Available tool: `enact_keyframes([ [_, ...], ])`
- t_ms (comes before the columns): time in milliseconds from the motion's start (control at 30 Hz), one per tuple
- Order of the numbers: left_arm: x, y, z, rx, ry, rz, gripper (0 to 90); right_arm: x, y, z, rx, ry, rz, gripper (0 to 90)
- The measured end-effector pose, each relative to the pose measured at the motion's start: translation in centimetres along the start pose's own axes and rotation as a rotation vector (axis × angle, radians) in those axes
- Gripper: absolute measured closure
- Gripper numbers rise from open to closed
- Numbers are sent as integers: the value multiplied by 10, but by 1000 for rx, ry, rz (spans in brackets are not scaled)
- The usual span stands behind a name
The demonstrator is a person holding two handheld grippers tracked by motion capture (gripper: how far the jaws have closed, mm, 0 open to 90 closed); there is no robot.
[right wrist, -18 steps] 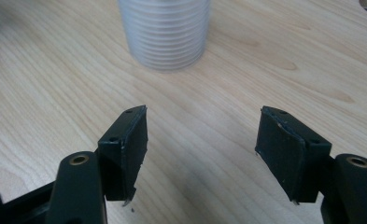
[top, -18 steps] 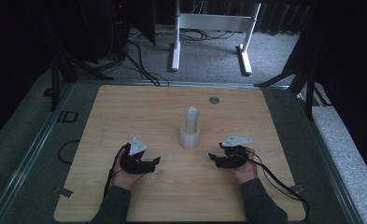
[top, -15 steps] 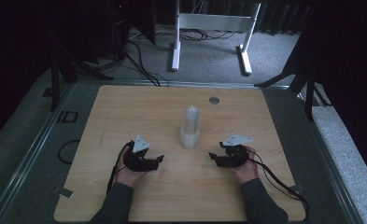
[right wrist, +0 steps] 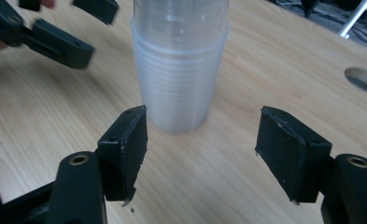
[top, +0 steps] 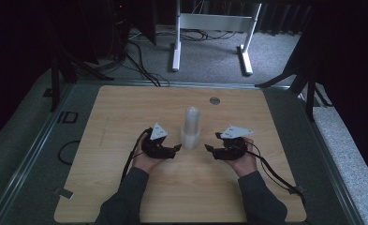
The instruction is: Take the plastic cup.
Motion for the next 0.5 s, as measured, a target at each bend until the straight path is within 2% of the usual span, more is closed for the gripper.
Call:
enact_keyframes([
  [133, 6, 5, 2, 10, -3, 11, 191, -1, 5, 0, -3, 18, 17, 329],
  [167, 13, 10, 4, 25, -1, 14, 191, -1, 9, 1, -4, 20, 20, 323],
  [333, 20, 15, 7, 32, -18, 28, 181, -1, 15, 0, -6, 30, 31, 324],
  [400, 25, 17, 9, 28, -6, 25, 176, 0, 18, 1, -16, 34, 38, 333],
  [500, 28, 19, 9, 21, -6, 28, 176, 2, 19, 5, 2, 50, 46, 334],
])
Point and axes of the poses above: each handheld gripper's, and its own axes: x roughly forward along the jaws, y roughly out of its top, z roughly to its right, the point moved 2 cm from there along x, roughly forward along the jaws, and after that the axes turned 5 degrees about -z, right-handed, at the moved point
